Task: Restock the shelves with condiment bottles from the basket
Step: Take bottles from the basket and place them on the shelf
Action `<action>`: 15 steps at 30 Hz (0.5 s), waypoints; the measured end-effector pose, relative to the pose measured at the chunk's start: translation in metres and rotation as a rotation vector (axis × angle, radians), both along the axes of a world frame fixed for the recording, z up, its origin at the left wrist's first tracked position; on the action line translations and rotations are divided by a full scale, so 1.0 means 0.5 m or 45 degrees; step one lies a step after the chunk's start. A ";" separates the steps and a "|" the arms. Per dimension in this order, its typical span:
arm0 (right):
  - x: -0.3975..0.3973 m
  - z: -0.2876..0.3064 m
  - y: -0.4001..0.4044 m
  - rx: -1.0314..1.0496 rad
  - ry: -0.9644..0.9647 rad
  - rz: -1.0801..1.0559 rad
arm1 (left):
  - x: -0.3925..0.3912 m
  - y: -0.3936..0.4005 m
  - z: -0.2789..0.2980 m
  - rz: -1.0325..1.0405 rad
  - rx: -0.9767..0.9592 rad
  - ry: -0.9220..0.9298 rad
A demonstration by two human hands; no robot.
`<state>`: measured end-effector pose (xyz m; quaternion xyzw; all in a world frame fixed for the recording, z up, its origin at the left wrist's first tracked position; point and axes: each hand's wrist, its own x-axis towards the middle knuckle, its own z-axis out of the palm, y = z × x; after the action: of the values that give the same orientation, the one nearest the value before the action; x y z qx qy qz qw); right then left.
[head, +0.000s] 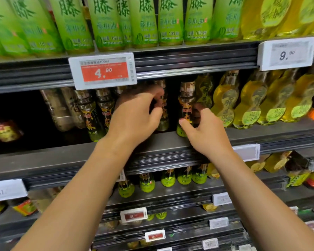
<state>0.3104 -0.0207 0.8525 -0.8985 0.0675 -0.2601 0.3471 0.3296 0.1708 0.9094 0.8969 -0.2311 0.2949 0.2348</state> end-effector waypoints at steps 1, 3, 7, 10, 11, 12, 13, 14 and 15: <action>0.007 0.002 0.004 -0.015 0.016 -0.028 | 0.005 -0.002 0.009 0.008 0.071 -0.014; 0.024 0.004 0.010 -0.025 0.057 -0.051 | 0.015 -0.012 0.032 0.017 0.226 -0.123; 0.046 0.011 0.016 -0.019 0.131 0.013 | 0.051 -0.038 0.071 0.158 0.516 -0.025; 0.048 0.007 0.016 -0.004 0.169 0.074 | 0.073 -0.052 0.079 0.167 0.485 0.141; 0.049 0.002 0.018 -0.017 0.178 0.075 | 0.080 -0.057 0.079 0.150 0.458 0.192; 0.051 -0.003 0.018 -0.022 0.186 0.067 | 0.086 -0.060 0.079 0.128 0.438 0.239; 0.053 -0.008 0.019 -0.025 0.189 0.048 | 0.093 -0.063 0.078 0.109 0.423 0.275; 0.056 -0.010 0.018 -0.037 0.192 0.023 | 0.100 -0.065 0.077 0.098 0.410 0.304; 0.058 -0.012 0.017 -0.053 0.199 0.000 | 0.106 -0.065 0.076 0.093 0.396 0.326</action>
<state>0.3394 -0.0123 0.8464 -0.9231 0.0889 -0.1904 0.3220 0.3825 0.1384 0.9472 0.9603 -0.2095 0.1477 0.1101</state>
